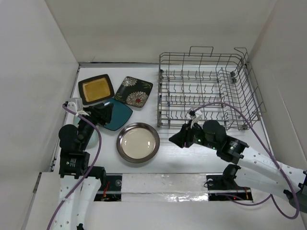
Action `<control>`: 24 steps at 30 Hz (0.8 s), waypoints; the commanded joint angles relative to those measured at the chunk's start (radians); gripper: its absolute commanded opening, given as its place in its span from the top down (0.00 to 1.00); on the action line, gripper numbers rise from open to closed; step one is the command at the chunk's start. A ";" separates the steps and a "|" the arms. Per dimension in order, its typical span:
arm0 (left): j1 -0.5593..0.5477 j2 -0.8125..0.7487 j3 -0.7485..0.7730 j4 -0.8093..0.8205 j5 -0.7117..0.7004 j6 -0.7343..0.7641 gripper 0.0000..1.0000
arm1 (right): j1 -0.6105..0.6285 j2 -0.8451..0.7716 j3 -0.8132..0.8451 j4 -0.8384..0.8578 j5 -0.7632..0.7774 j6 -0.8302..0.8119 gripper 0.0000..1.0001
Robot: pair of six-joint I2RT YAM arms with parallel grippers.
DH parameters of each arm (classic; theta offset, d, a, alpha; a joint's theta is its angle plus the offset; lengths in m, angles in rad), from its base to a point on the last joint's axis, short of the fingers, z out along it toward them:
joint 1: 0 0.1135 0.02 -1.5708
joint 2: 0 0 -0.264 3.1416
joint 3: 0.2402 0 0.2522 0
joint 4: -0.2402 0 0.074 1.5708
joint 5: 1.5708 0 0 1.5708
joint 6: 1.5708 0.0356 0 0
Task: Load the plates into the dish rack
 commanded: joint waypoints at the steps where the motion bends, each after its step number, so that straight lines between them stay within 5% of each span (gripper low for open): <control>1: -0.006 -0.006 -0.002 0.019 -0.005 0.024 0.53 | 0.014 -0.035 -0.039 0.064 0.068 0.090 0.56; 6: -0.006 -0.021 -0.007 0.032 0.006 0.030 0.74 | 0.023 -0.035 -0.149 0.145 0.110 0.213 0.47; 8: -0.006 -0.030 -0.008 0.033 0.007 0.036 0.89 | 0.043 -0.021 -0.175 0.171 0.134 0.250 0.54; 9: -0.006 -0.032 -0.010 0.033 0.007 0.038 0.94 | 0.043 -0.007 -0.196 0.179 0.137 0.262 0.65; 10: -0.006 -0.038 -0.010 0.033 0.006 0.039 1.00 | 0.043 -0.001 -0.206 0.191 0.150 0.274 0.92; 11: -0.006 -0.041 -0.010 0.032 0.003 0.041 1.00 | 0.054 0.005 -0.215 0.204 0.182 0.300 1.00; 15: -0.006 -0.049 -0.010 0.029 -0.011 0.042 1.00 | 0.078 0.030 -0.285 0.318 0.217 0.386 1.00; 18: -0.006 -0.053 -0.010 0.029 -0.006 0.041 1.00 | 0.078 0.074 -0.353 0.462 0.216 0.449 0.64; 19: -0.006 -0.055 -0.011 0.029 -0.006 0.041 0.88 | 0.078 0.118 -0.365 0.501 0.207 0.457 0.50; 22: -0.006 -0.056 -0.011 0.033 -0.002 0.036 0.62 | 0.100 0.209 -0.364 0.616 0.168 0.477 0.37; 24: -0.006 -0.058 -0.013 0.035 0.006 0.038 0.53 | 0.109 0.301 -0.367 0.699 0.179 0.518 0.34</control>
